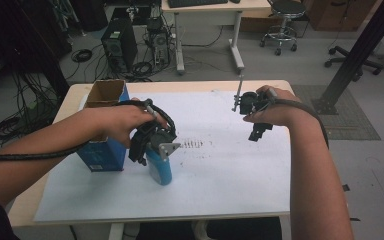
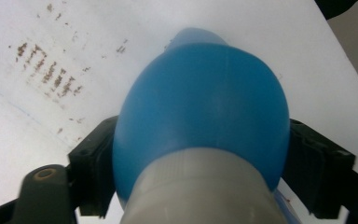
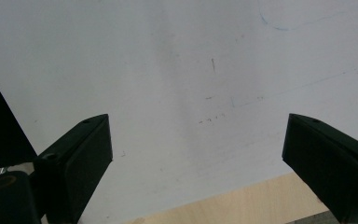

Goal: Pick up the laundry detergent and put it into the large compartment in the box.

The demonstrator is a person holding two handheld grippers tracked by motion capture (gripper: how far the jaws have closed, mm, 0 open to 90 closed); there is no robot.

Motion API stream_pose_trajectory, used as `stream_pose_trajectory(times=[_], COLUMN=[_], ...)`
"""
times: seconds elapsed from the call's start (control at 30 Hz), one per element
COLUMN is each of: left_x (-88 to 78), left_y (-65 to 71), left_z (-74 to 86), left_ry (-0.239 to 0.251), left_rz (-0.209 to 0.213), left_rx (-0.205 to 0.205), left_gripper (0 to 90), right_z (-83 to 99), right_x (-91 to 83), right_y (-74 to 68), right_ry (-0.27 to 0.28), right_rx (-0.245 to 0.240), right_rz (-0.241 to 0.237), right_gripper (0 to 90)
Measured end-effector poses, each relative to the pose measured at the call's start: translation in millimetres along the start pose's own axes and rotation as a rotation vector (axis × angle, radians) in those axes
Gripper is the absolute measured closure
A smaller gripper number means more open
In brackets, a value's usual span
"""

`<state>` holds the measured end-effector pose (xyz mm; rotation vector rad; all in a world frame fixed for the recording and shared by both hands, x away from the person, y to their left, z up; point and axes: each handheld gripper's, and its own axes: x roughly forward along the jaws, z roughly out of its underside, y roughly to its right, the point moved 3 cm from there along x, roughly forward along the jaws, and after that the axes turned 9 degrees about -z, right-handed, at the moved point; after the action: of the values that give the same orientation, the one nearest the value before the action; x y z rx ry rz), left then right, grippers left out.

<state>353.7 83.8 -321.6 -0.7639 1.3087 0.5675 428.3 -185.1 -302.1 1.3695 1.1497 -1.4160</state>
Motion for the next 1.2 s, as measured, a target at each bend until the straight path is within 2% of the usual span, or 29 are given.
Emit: stream_pose_trajectory(times=[0.17,0.57,0.67,0.83,1.03,1.2], left_x=[0.5,1.3,1.4,1.8,2.1,2.4], left_y=[-1.2,-3.3,-4.2,-4.6,-5.2,-4.9], left_z=[0.3,-0.7,-0.1,0.1,-0.7,0.3], left_ry=[-0.011,-0.002,-0.001,0.002,-0.004,0.01], left_rz=[0.002,0.011,0.009,-0.001,0.0,-0.001], left_rx=[0.006,0.004,0.016,0.011,0.038,0.045], left_gripper=[25.5,30.1,31.6,35.3,36.2,36.7], right_z=[0.1,2.1,1.4,1.7,2.4,2.7], right_x=[0.5,3.9,4.2,4.4,4.4,5.2], right_y=[0.6,2.0,2.2,3.2,3.4,3.4], right_ry=[-0.002,-0.004,-0.005,-0.007,-0.004,-0.001], right_rx=[0.001,0.007,0.004,0.002,0.004,0.004], right_rz=[0.0,-0.004,-0.005,-0.005,-0.004,-0.004], right_gripper=[8.3,8.2,8.3,8.3,8.4,8.3])
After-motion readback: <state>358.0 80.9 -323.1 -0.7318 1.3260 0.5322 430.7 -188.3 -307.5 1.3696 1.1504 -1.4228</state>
